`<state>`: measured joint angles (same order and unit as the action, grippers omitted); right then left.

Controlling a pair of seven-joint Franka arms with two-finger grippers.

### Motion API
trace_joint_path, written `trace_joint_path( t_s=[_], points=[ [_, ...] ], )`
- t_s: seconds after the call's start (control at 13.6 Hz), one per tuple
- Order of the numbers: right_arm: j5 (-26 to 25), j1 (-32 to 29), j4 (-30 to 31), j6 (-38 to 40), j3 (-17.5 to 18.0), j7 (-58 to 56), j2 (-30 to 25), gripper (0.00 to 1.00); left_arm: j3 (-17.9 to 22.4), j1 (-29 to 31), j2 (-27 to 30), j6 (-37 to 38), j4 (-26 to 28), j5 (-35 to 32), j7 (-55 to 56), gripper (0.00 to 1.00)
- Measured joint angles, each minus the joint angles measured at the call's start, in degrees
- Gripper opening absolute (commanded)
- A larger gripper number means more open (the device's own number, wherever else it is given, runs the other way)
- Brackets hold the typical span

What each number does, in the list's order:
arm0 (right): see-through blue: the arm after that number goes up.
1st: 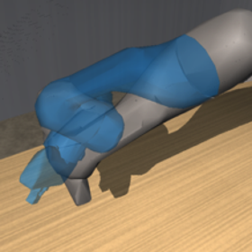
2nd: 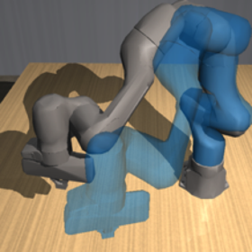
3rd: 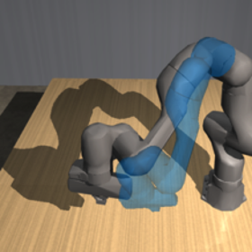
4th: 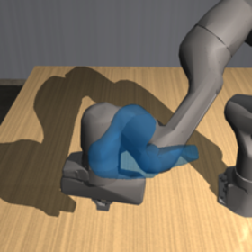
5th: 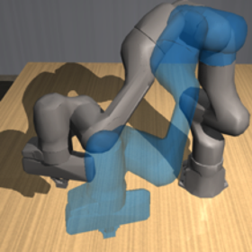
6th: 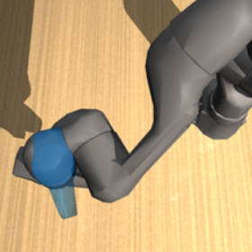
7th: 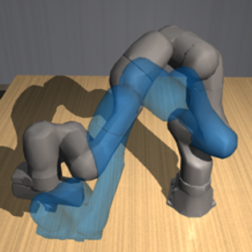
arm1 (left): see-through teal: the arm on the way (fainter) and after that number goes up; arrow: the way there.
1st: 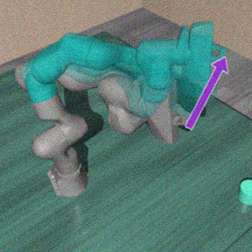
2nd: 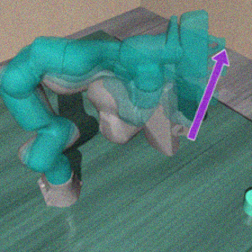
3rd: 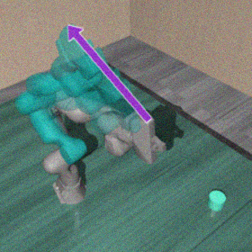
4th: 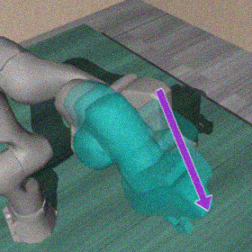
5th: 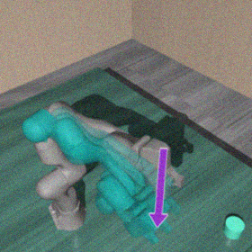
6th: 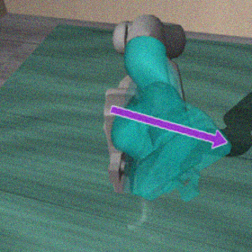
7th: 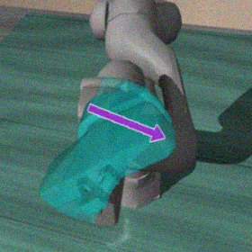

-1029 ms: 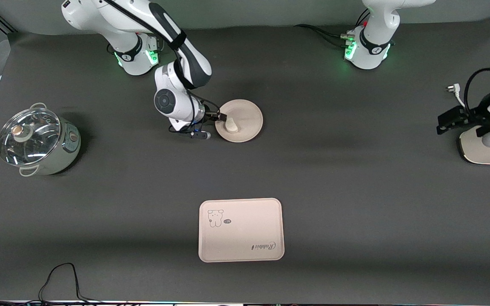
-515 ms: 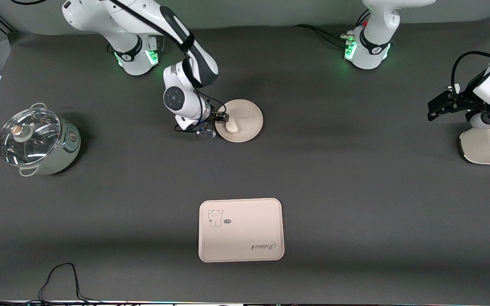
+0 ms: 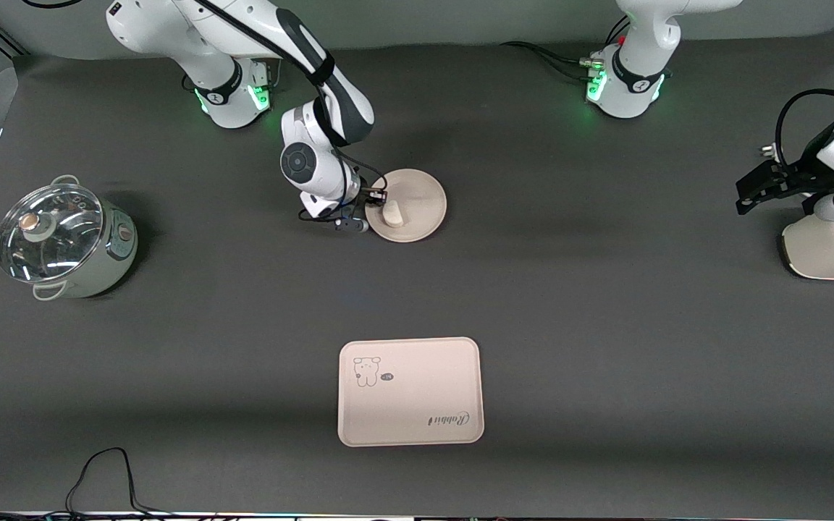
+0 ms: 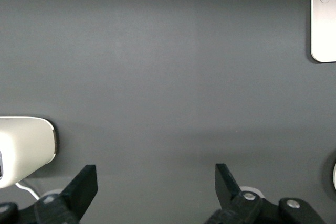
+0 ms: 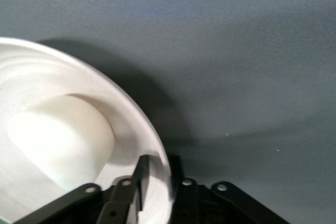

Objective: Place bun in plate and plate on tray
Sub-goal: 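Close the right gripper on the plate rim, then carry the plate with the right gripper onto the white tray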

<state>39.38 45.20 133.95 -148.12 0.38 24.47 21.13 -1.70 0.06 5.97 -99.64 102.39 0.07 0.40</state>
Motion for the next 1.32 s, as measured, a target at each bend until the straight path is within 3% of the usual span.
trace_joint_path(
  t_s=[0.51,1.03,1.32],
  points=[
    [0.01,-0.01,-0.20,0.55,-1.08,-0.06,-0.39,0.00,0.01,0.01,-1.71,-0.24,-0.18,-0.01,0.08,1.00],
    [-0.70,-0.12,-3.50,16.86,-12.46,-4.30,-6.77,0.00,0.01,0.01,-1.93,-0.24,-0.18,-0.01,0.12,1.00],
    [-3.67,-0.11,-11.00,27.35,-18.81,-4.36,-7.76,0.00,-0.05,0.01,-2.06,-0.24,-0.18,0.00,0.14,1.00]
  ],
)
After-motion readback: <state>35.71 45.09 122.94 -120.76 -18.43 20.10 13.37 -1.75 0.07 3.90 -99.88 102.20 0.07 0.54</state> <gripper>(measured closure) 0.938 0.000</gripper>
